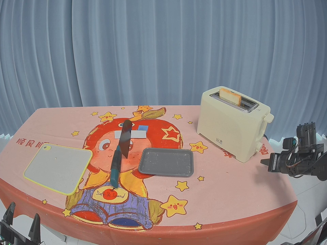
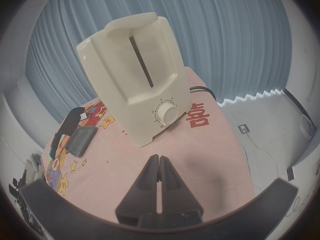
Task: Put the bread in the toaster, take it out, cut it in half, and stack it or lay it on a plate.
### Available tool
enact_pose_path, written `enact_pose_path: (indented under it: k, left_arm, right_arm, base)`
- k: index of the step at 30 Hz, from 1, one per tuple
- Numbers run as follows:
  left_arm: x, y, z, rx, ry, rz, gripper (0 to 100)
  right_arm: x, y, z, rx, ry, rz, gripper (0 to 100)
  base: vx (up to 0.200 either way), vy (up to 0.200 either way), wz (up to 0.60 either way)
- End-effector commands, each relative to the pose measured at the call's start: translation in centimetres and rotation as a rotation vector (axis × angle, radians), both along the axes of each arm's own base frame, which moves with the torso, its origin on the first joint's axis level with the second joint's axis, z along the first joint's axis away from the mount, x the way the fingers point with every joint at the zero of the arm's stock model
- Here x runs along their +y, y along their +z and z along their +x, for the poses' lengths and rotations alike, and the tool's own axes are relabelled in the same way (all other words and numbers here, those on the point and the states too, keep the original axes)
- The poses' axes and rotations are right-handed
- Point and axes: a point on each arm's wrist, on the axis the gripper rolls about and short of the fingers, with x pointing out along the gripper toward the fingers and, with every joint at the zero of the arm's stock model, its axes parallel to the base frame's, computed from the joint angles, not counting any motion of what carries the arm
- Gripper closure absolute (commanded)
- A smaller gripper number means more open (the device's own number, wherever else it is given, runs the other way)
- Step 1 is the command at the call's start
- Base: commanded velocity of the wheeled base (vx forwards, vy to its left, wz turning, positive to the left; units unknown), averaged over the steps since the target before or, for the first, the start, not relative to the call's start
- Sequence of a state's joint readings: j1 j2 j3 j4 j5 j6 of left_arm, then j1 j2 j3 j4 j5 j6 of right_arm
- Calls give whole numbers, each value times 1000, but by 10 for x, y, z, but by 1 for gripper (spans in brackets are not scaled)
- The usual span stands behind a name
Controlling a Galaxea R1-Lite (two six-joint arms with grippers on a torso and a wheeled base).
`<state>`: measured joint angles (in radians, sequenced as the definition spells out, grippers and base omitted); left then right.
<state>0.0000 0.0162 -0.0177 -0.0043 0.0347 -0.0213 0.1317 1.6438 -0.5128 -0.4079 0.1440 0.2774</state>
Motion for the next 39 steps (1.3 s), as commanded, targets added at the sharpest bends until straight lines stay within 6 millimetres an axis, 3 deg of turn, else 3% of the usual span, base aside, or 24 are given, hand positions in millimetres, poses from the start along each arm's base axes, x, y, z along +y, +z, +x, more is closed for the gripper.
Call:
enact_pose_path:
  k: [1,11,39]
  left_arm:
    - [0,-5,1,10,1,0,0]
    - [0,-5,1,10,-1,0,0]
    - [0,-5,1,10,1,0,0]
  right_arm:
    - [0,-2,3,8,-1,-2,100]
    - [0,-19,12,66,-39,-45,100]
    - [-4,-29,26,65,-74,-19,100]
  base:
    - [0,0,0]
    - [0,0,0]
    - [0,0,0]
